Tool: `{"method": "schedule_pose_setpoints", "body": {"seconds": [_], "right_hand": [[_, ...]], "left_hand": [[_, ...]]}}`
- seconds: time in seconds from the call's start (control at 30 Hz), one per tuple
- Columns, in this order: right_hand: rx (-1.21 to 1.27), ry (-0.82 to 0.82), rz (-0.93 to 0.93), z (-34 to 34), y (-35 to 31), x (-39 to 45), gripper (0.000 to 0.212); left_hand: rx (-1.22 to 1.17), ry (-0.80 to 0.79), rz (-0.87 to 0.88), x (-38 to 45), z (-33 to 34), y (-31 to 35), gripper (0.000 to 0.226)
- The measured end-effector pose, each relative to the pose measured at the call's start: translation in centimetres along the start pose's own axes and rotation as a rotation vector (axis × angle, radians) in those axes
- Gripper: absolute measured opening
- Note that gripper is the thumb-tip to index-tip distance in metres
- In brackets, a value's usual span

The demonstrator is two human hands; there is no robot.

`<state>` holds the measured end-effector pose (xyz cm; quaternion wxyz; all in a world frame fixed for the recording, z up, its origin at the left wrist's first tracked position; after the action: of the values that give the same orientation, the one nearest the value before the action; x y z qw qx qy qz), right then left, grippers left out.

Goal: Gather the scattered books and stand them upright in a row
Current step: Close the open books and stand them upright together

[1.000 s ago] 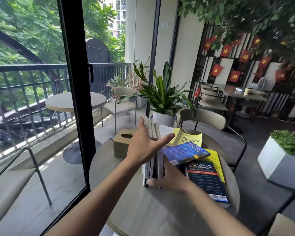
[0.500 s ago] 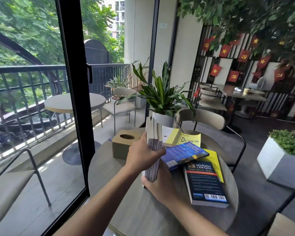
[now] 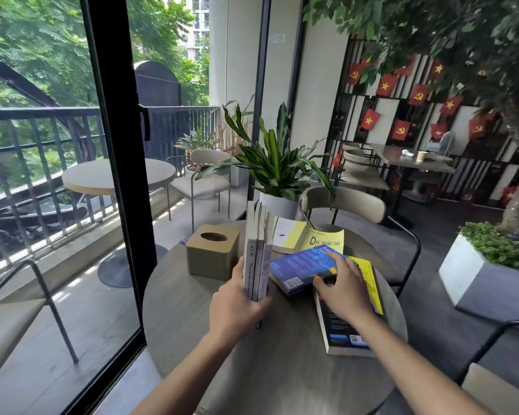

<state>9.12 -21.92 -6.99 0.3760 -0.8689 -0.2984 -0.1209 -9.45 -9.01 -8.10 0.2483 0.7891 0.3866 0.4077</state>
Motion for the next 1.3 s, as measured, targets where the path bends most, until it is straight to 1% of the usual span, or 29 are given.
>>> {"method": "schedule_pose_setpoints", "body": {"seconds": [0.1,0.13,0.2,0.23,0.4,0.5,0.57,0.63,0.7,0.8,0.93,1.0,1.1,1.17,1.2,1.27,1.3], "right_hand": [[-0.103,0.054,0.141,-0.1,1.6,2.3,0.063],[-0.131,0.065,0.196,0.0,2.1,2.9,0.067],[-0.177,0.05,0.298,0.4,3.0,4.2,0.075],[-0.187,0.043,0.343,0.4,3.1,4.7,0.075],[-0.118,0.065,0.539,0.6,3.6,6.8,0.074],[-0.092,0.017,0.571,0.7,3.9,7.4,0.065],[-0.031,0.042,0.593,0.9,4.1,7.4,0.058],[0.068,0.099,0.602,1.0,4.1,7.2,0.043],[0.205,0.162,0.556,1.0,3.3,7.1,0.026],[0.372,0.247,0.389,0.3,1.1,7.0,0.015],[0.351,0.261,0.087,-1.5,-3.1,6.1,0.007],[0.305,0.254,-0.034,-2.2,-5.1,5.2,0.007],[0.328,0.216,-0.118,-2.5,-7.0,3.9,0.018],[0.332,0.164,-0.156,-2.5,-7.9,3.1,0.018],[0.335,0.132,-0.174,-2.4,-8.2,2.8,0.017],[0.361,0.047,-0.181,-2.2,-8.5,2.1,0.02],[0.384,-0.007,-0.171,-2.1,-8.5,1.7,0.026]], "left_hand": [[-0.012,0.018,0.009,-0.4,0.2,-0.1,0.076],[-0.013,0.022,0.007,-0.4,0.3,-0.1,0.075],[-0.004,0.026,0.001,-0.3,0.5,-0.2,0.075],[0.001,0.028,-0.005,-0.3,0.6,-0.2,0.075],[-0.005,0.037,-0.029,-0.6,0.8,-0.3,0.077],[-0.013,0.056,-0.027,-0.6,0.8,-0.3,0.078],[-0.019,0.053,-0.017,-0.6,0.8,-0.2,0.08],[-0.025,0.048,-0.018,-0.7,0.9,-0.1,0.079],[-0.014,0.057,-0.05,-0.5,1.0,-0.2,0.073],[-0.008,0.054,-0.083,-0.4,1.1,-0.3,0.069],[-0.026,0.047,-0.062,-0.1,1.5,0.2,0.071],[-0.023,0.045,-0.06,-0.1,1.5,0.6,0.072],[-0.025,0.031,-0.064,0.0,1.5,1.0,0.075],[-0.035,-0.018,-0.058,0.2,1.5,1.0,0.079],[-0.051,-0.066,-0.057,0.4,1.5,0.9,0.079],[-0.137,-0.225,-0.078,1.1,1.1,0.6,0.079],[-0.213,-0.32,-0.091,1.6,0.8,0.4,0.081]]}}
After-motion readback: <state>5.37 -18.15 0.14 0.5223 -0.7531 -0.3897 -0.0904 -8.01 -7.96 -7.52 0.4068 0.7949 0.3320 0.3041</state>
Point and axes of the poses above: each hand's wrist, its own x-axis towards the middle knuckle, its own z-axis out of the palm, y = z × x, the point moved 2 cm from there along x, towards the middle knuckle, and after that the axes turned 11 degrees about y, right-handed, at the moved point
